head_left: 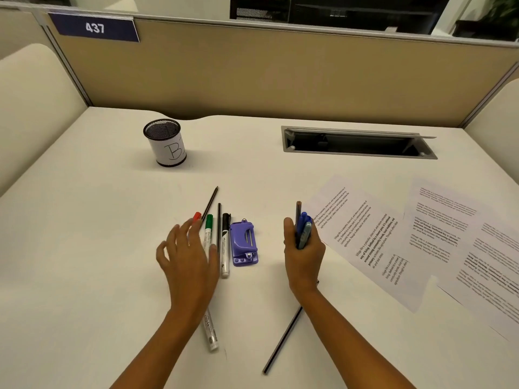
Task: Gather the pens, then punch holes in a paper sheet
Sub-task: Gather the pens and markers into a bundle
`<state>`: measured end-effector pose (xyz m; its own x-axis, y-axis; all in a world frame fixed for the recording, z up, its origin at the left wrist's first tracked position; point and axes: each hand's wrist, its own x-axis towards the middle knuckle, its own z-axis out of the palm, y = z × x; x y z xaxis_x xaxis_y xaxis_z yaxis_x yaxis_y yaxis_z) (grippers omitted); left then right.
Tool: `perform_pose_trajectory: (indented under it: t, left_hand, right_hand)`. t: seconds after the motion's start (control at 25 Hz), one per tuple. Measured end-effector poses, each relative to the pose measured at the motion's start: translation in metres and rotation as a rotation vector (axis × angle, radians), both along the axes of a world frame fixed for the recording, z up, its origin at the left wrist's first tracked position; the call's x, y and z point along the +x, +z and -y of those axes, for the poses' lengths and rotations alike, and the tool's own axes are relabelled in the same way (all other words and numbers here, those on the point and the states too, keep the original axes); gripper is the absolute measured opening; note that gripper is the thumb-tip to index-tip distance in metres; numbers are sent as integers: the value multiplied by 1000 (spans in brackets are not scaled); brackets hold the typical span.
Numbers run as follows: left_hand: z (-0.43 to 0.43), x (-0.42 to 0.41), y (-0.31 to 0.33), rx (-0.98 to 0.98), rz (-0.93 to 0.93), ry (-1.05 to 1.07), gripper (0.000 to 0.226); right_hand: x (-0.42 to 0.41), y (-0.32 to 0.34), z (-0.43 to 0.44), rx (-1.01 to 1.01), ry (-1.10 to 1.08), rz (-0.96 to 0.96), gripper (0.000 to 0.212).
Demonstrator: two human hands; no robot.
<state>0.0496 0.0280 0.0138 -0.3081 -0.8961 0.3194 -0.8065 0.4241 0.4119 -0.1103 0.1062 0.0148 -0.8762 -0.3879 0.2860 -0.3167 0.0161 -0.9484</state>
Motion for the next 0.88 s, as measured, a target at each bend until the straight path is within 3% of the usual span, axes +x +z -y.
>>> perform_pose_trajectory:
  t: [0.12,0.28,0.44,0.56,0.68,0.8,0.88]
  left_hand:
    - [-30,-14,14,11,-82,-132,29]
    - [-80,-38,18,445,-138,-386,6]
    - [-107,-62,7,629,52,-441,35]
    - [-116,-64,2,595,125,-461,59]
    - [-115,-59,-1,547,135,-453,58]
    - [-110,-56,2,575,100,-485,53]
    - [-105,-55,8,619,80,-533,51]
  right_hand:
    - [-6,9,-11,52,-41,32,33]
    - [-13,12,-33,273,-32,257,15]
    - [-13,8,-62,493,-16,315,24]
    - [-10,1,-87,544,-1,311,23]
    - [-2,-7,-106,553,7,203,23]
    - [6,-9,-118,424,1,129,26]
    - [7,-8,-126,347,78,-55,27]
